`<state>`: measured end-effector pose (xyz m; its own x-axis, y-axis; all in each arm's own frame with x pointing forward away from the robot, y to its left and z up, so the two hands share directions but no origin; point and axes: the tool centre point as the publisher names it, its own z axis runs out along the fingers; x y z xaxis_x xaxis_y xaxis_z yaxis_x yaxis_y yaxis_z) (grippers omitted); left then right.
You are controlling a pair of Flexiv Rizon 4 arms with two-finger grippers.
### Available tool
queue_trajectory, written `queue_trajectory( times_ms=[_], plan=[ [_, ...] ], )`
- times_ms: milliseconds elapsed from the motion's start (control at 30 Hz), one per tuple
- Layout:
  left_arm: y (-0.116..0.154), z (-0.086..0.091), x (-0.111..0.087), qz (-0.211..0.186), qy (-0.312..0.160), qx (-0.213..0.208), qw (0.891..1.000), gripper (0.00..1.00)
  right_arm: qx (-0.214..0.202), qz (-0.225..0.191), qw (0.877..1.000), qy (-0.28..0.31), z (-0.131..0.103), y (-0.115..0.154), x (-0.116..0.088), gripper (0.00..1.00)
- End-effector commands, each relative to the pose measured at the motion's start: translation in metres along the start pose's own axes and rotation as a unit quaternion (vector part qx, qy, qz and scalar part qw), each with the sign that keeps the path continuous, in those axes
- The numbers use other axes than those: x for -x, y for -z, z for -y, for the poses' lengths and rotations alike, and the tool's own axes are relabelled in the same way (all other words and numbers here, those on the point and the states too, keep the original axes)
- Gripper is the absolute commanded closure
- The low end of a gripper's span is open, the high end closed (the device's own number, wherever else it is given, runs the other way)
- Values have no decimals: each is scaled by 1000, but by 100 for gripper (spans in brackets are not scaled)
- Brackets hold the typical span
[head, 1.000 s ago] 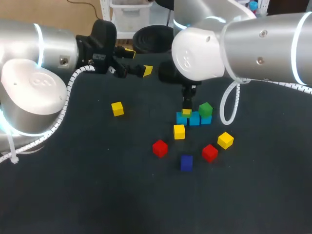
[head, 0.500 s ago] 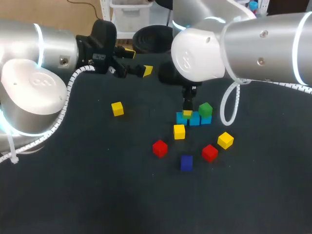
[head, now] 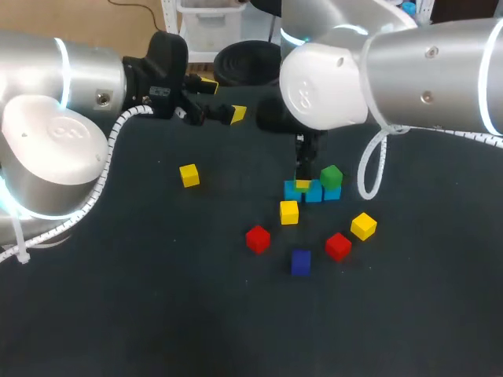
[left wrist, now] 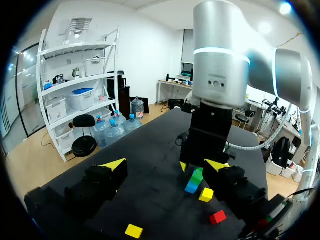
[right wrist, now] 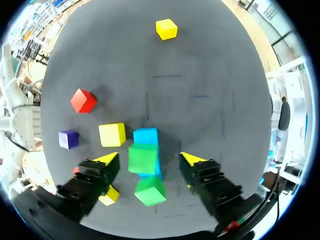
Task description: Place the blue cubes, place green cubes on the blue cubes, place the yellow cubes on the green cubes, then place the red cubes on the yellow cubes, and place purple cube on the red cubes.
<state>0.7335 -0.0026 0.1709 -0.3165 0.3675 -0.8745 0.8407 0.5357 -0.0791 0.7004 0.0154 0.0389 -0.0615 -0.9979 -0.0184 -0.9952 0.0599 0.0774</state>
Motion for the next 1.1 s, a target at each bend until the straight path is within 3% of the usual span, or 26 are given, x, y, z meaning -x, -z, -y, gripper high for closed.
queue_trajectory(
  times_ms=[33, 167, 400, 633, 967, 1000, 1067, 1100],
  plan=[
    [0, 0, -1, 3, -1, 0, 1000, 0, -19, 11, 999, 33, -7, 10, -15, 0],
    [0, 0, -1, 3, -1, 0, 1000, 0, -21, 24, 995, 93, -7, 20, -36, 0],
    [0, 0, -1, 3, -1, 0, 1000, 0, -26, 27, 989, 141, 8, 21, -77, 0],
    [0, 0, -1, 3, -1, 0, 1000, 0, -49, 25, 981, 184, 11, 16, -73, 0],
    [0, 0, -1, 3, -1, 0, 1000, 0, -31, 25, 980, 197, -5, 4, -62, 0],
    [0, 0, -1, 3, -1, 0, 1000, 0, -30, 25, 980, 197, -6, 3, -62, 5],
    [0, 0, -1, 3, -1, 0, 1000, 0, -28, 24, 980, 194, -6, 1, -62, 29],
    [0, 0, -1, 3, -1, 0, 1000, 0, -28, 21, 981, 192, -7, 0, -62, 50]
  ],
)
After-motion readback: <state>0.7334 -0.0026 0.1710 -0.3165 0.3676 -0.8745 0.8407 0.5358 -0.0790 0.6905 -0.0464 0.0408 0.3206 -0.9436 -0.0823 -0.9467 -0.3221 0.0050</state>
